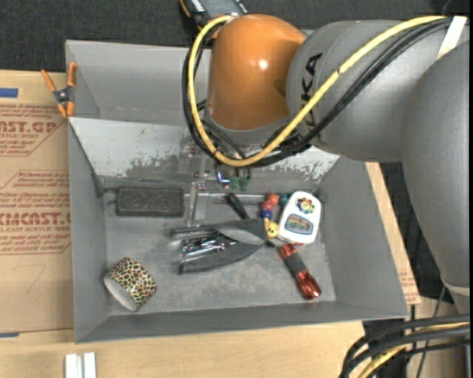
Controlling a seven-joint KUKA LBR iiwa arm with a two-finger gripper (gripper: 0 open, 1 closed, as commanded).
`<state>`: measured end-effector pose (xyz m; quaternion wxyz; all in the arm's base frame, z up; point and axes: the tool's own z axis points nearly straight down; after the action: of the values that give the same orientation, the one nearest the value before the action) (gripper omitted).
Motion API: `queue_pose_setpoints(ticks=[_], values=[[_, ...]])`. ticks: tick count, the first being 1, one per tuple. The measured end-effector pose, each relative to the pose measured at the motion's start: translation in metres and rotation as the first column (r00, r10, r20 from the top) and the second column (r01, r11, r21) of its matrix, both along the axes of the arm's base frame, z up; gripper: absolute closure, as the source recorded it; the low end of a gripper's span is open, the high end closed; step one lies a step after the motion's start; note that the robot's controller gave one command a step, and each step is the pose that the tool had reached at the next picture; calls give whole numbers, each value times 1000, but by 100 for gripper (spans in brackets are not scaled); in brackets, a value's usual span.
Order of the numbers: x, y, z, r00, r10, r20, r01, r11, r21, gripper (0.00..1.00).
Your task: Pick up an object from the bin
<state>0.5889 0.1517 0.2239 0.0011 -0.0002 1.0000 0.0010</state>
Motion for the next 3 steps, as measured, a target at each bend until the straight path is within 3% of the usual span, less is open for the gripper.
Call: queue_pose_setpoints(ticks=[1,2,3], values=[[0,0,0,1000,0,0,0,1000,0,0],[-12,-28,-59,994,108,4,-108,994,0,0],[-22,-50,-74,994,108,1,-108,994,0,0]])
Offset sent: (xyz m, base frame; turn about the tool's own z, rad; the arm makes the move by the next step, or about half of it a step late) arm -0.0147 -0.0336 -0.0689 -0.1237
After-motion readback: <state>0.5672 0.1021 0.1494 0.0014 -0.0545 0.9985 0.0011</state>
